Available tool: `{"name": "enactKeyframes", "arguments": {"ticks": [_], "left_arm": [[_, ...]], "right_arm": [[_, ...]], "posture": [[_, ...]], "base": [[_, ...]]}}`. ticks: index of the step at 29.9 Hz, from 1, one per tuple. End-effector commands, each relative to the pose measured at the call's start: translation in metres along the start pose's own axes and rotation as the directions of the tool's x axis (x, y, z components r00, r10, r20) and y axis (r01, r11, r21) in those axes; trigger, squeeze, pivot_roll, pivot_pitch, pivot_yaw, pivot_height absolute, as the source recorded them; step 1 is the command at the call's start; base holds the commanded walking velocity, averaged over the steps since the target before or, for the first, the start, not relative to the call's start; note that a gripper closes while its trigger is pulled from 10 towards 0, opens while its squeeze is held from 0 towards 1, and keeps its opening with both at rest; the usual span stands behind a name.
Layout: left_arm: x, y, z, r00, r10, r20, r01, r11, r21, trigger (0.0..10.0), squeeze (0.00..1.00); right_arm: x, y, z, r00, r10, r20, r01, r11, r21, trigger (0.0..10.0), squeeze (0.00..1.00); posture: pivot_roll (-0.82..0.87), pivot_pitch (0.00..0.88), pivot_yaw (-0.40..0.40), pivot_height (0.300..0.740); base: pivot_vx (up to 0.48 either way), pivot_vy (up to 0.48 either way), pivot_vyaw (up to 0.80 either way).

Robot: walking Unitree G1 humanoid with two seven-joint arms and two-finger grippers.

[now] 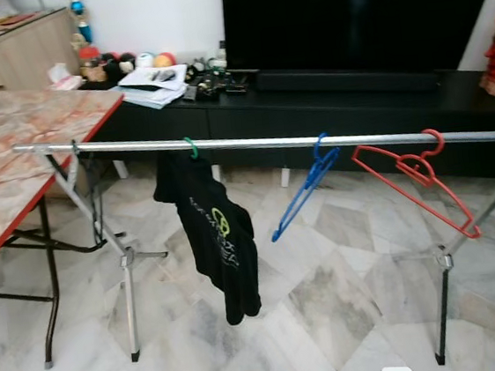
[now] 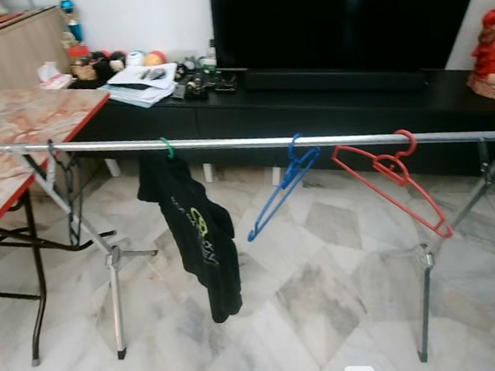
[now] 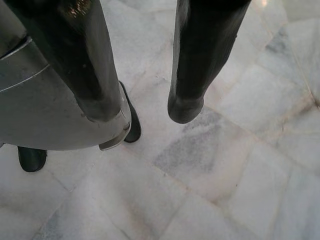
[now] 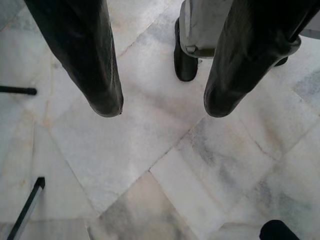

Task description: Hang hanger

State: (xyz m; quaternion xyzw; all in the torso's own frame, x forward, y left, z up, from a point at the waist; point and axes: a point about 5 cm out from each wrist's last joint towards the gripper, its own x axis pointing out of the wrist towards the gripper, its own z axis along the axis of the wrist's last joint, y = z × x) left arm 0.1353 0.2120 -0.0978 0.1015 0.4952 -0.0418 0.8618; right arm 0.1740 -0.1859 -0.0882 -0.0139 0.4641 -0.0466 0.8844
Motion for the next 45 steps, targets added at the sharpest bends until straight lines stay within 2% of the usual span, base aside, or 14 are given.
{"name": "enactKeyframes", "arguments": {"ticks": [1,10,16,21,45], "left_arm": [[-0.001,0.0,-0.006,1.0,0.002,-0.029,-0.002,1.0,-0.005,10.0,0.0],[-0.001,0.0,-0.008,0.999,-0.003,-0.035,0.003,1.0,0.006,10.0,0.0],[-0.002,0.002,-0.008,0.999,0.005,-0.038,-0.003,0.998,0.066,10.0,0.0],[-0.002,0.002,-0.01,0.999,0.011,-0.038,-0.01,0.999,0.03,10.0,0.0],[-0.002,0.003,-0.007,1.0,0.015,-0.027,-0.014,0.998,0.057,10.0,0.0]], "right_arm": [[0.0,0.0,-0.002,1.0,-0.003,-0.002,0.003,1.0,0.006,10.0,0.0],[-0.003,-0.002,-0.014,0.999,-0.007,-0.037,0.007,1.0,-0.002,10.0,0.0],[-0.004,-0.003,-0.021,0.998,-0.01,-0.056,0.011,1.0,0.016,10.0,0.0],[-0.005,-0.003,-0.024,0.998,-0.013,-0.062,0.014,1.0,0.018,10.0,0.0],[-0.004,-0.002,-0.022,0.998,-0.02,-0.057,0.022,0.999,0.034,10.0,0.0]], "posture": [[0.1,0.0,-0.001,0.74],[0.09,0.0,0.012,0.74],[0.08,0.0,0.024,0.74],[0.08,0.0,0.028,0.74],[0.1,0.0,0.022,0.74]], "base": [[0.0,0.0,-0.75],[0.0,0.0,-0.75],[0.0,-0.16,-0.75],[0.0,-0.192,-0.75],[0.0,0.0,-0.75]]}}
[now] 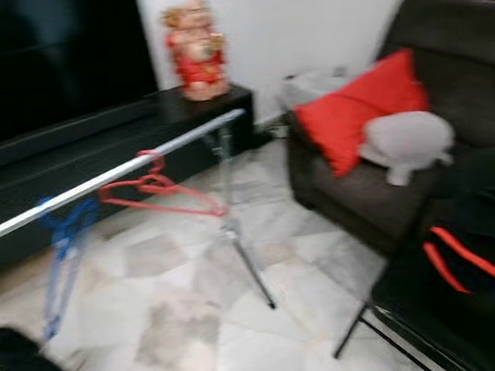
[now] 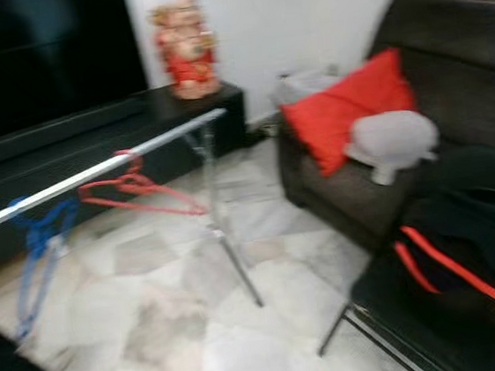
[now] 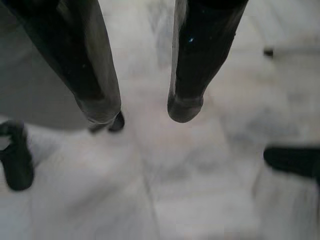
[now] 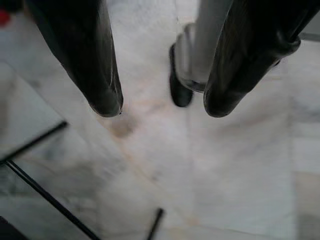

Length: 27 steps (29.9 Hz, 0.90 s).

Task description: Hang hanger

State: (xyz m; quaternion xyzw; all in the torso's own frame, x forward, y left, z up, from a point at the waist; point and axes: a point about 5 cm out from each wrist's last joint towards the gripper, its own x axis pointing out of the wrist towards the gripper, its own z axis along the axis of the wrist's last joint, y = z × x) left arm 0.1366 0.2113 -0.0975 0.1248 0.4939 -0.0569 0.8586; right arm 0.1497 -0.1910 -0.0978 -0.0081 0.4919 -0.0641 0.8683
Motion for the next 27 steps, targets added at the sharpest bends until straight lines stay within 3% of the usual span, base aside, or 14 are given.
{"name": "enactKeyframes", "arguments": {"ticks": [1,5,27], "left_arm": [[-0.0021,0.0033,-0.0084,0.999,0.016,-0.028,-0.016,1.0,0.001,10.0,0.0],[-0.0019,0.0034,-0.0079,0.999,0.017,-0.028,-0.017,1.0,0.001,10.0,0.0],[-0.0018,0.0044,-0.0068,1.0,0.016,-0.024,-0.017,0.999,-0.029,10.0,0.0]], "right_arm": [[0.0007,0.0039,0.0037,1.0,0.006,0.008,-0.006,1.0,0.011,10.0,0.0],[0.0009,0.0033,0.0055,1.0,0.003,0.014,-0.003,1.0,0.016,10.0,0.0],[0.0018,0.0067,0.012,0.999,0.007,0.036,-0.008,1.0,0.013,10.0,0.0]], "posture": [[0.1,0.0,0.022,0.74],[0.1,0.0,0.021,0.74],[0.11,0.0,0.02,0.74]], "base": [[0.0,0.0,-0.74],[0.0,-0.48,-0.75],[0.0,0.0,-0.75]]}}
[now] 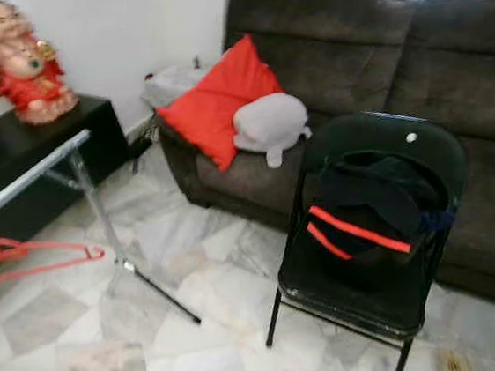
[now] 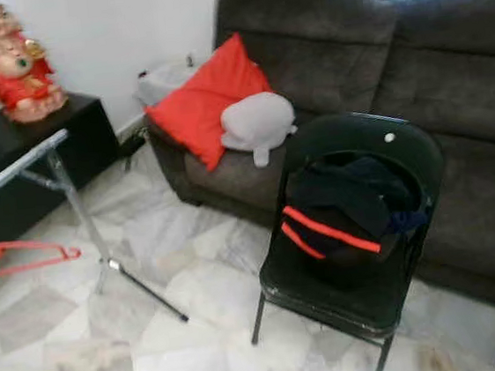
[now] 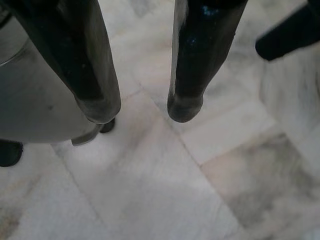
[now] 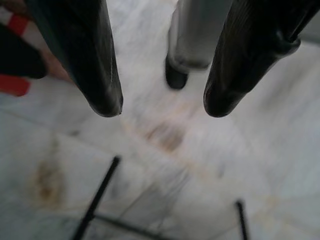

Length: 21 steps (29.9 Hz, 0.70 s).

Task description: Hang hanger

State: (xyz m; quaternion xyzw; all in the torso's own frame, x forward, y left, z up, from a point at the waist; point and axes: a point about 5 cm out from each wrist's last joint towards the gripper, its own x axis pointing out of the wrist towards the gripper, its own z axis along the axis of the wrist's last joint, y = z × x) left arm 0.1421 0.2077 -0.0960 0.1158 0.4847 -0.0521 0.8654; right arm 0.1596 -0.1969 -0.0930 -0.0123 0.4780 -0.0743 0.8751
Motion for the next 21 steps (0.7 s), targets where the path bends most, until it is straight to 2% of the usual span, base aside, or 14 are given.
{"name": "enactKeyframes", "arguments": {"ticks": [1,10,18,21], "left_arm": [[-0.0035,0.0066,-0.0129,0.999,0.015,-0.046,-0.015,1.0,-0.008,10.0,0.0],[-0.0039,0.008,-0.0132,0.999,0.017,-0.04,-0.018,1.0,-0.022,10.0,0.0],[-0.004,0.0077,-0.0144,0.999,0.023,-0.045,-0.026,0.998,-0.061,10.0,0.0],[-0.0039,0.0075,-0.0144,0.999,0.021,-0.046,-0.024,0.998,-0.061,10.0,0.0]], "right_arm": [[-0.0001,0.012,0.0007,1.0,0.029,0.005,-0.029,1.0,0.008,10.0,0.0],[-0.0003,0.0128,-0.0002,1.0,0.026,0.005,-0.026,0.999,0.019,10.0,0.0],[-0.0001,0.0115,0.0041,0.999,0.02,0.037,-0.021,0.999,0.041,10.0,0.0],[0.0002,0.0111,0.0053,0.999,0.019,0.039,-0.02,0.999,0.04,10.0,0.0]], "posture": [[0.11,0.0,0.02,0.74],[0.11,0.0,0.025,0.74],[0.11,0.0,0.023,0.74],[0.11,0.0,0.023,0.74]], "base": [[0.0,0.0,-0.75],[0.0,0.0,-0.75],[0.0,0.0,0.0],[0.0,0.352,0.0]]}}
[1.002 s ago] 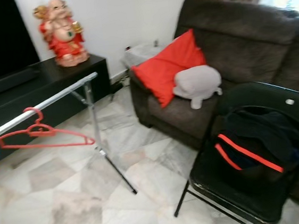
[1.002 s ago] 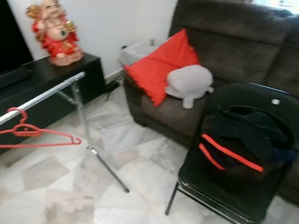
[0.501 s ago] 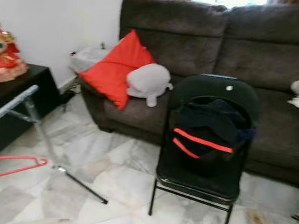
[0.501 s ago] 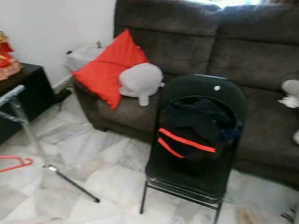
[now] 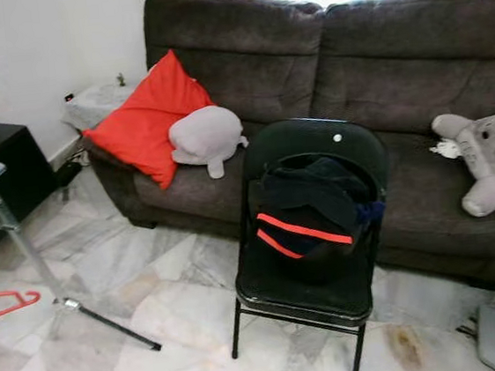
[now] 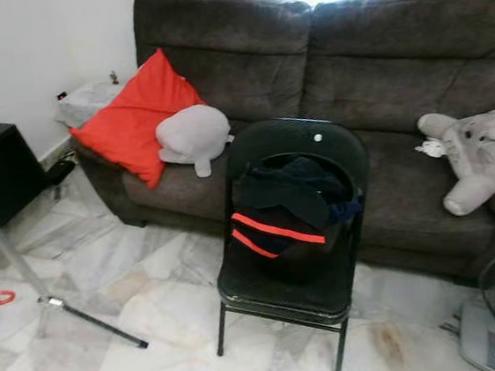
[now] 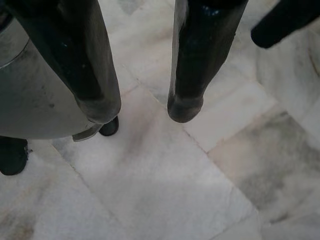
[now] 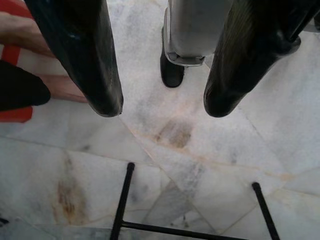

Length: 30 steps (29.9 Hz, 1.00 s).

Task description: Hang hanger

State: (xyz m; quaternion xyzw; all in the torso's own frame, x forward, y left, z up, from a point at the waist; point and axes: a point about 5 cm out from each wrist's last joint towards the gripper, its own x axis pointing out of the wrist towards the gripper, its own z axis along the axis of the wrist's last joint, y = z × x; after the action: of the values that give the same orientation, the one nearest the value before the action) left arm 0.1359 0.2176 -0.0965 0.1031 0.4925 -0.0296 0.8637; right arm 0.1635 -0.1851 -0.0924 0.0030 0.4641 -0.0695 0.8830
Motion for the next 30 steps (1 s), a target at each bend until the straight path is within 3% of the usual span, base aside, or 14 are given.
{"name": "enactKeyframes", "arguments": {"ticks": [1,16,30], "left_arm": [[-0.0012,-0.0006,-0.0065,1.0,-0.003,-0.026,0.002,1.0,-0.017,10.0,0.0],[-0.0012,-0.0008,-0.0065,1.0,-0.01,-0.024,0.009,1.0,-0.016,10.0,0.0],[-0.0011,-0.0014,-0.0053,1.0,-0.026,-0.016,0.025,1.0,-0.008,10.0,0.0]], "right_arm": [[0.0003,-0.001,0.0022,1.0,-0.005,0.009,0.005,1.0,0.017,10.0,0.0],[0.0004,-0.0002,0.0029,1.0,-0.004,0.016,0.004,1.0,0.015,10.0,0.0],[0.0003,-0.0013,0.0027,1.0,-0.011,0.016,0.01,0.999,0.031,10.0,0.0]], "posture": [[0.11,0.0,0.023,0.74],[0.11,0.0,0.023,0.74],[0.11,0.0,0.023,0.74]], "base": [[0.0,0.371,0.0],[0.0,0.364,0.0],[0.0,0.0,0.0]]}}
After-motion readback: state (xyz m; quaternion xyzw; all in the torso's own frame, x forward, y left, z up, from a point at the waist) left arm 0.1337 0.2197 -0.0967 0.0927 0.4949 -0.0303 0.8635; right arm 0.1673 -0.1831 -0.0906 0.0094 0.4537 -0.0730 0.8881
